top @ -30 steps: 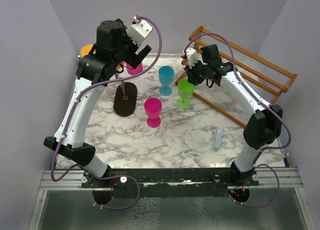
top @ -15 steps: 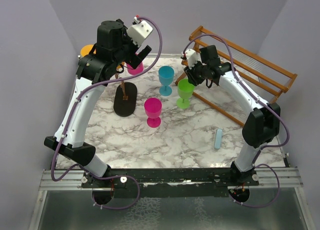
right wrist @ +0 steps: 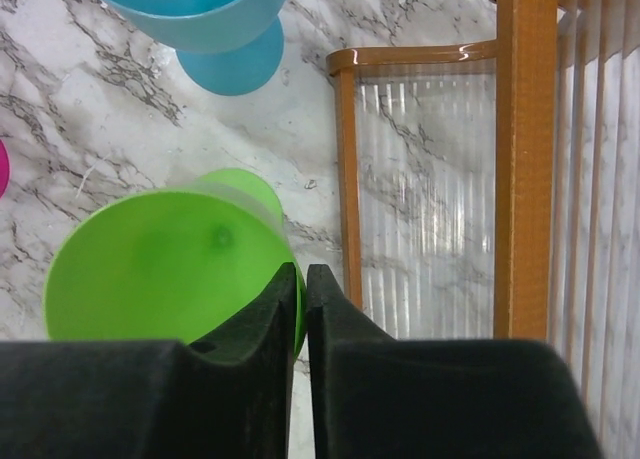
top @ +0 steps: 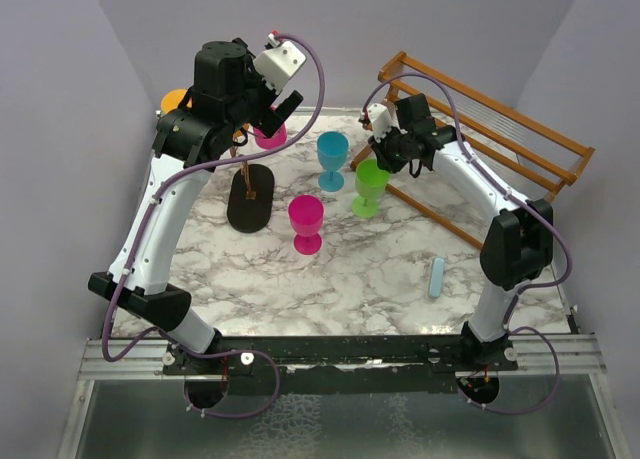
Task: Place the wine glass upside down on the wine glass rack
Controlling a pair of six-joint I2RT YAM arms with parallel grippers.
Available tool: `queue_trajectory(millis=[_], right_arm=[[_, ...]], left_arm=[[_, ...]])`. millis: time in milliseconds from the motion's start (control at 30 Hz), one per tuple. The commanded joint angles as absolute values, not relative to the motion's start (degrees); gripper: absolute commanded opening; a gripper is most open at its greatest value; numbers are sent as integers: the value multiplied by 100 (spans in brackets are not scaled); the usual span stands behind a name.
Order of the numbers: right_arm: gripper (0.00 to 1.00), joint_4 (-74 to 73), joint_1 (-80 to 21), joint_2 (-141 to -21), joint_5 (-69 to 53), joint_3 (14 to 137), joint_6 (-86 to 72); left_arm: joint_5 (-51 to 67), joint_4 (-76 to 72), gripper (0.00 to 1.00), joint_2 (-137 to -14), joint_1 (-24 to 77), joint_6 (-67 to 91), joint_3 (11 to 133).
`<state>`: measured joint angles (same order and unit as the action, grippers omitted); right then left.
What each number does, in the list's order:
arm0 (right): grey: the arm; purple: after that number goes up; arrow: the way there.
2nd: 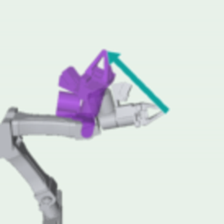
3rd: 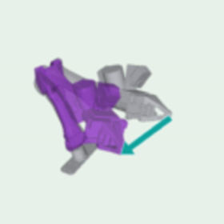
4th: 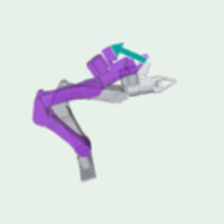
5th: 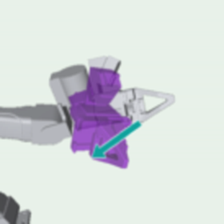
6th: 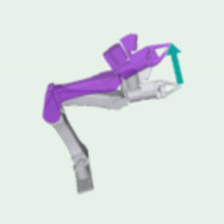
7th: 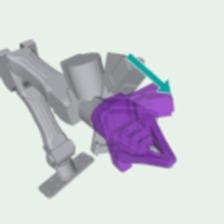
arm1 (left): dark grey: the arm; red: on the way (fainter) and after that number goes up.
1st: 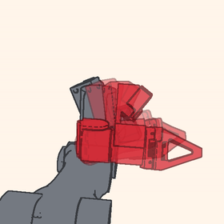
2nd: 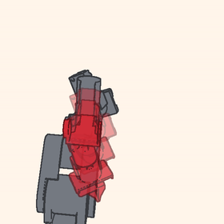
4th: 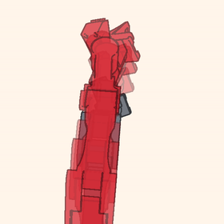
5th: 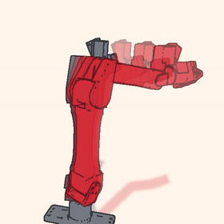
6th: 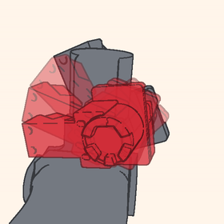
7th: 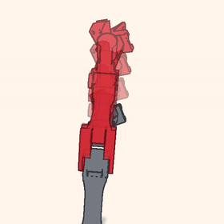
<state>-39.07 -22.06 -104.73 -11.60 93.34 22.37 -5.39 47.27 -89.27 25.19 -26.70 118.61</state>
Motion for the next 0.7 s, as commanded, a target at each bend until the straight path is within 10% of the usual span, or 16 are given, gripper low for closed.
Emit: queue_trajectory(millis=[0, 667], right_arm=[[4, -4006, -2232, -10472, -1363, 9550, 2286], [1, -4889, -2224, -9257, -3712, 10714, 3423]], left_arm=[[-615, 4679, 99, -8887, 2510, -2671, 11821], [-382, 4526, 99, -8816, 2507, -2543, 11683]])
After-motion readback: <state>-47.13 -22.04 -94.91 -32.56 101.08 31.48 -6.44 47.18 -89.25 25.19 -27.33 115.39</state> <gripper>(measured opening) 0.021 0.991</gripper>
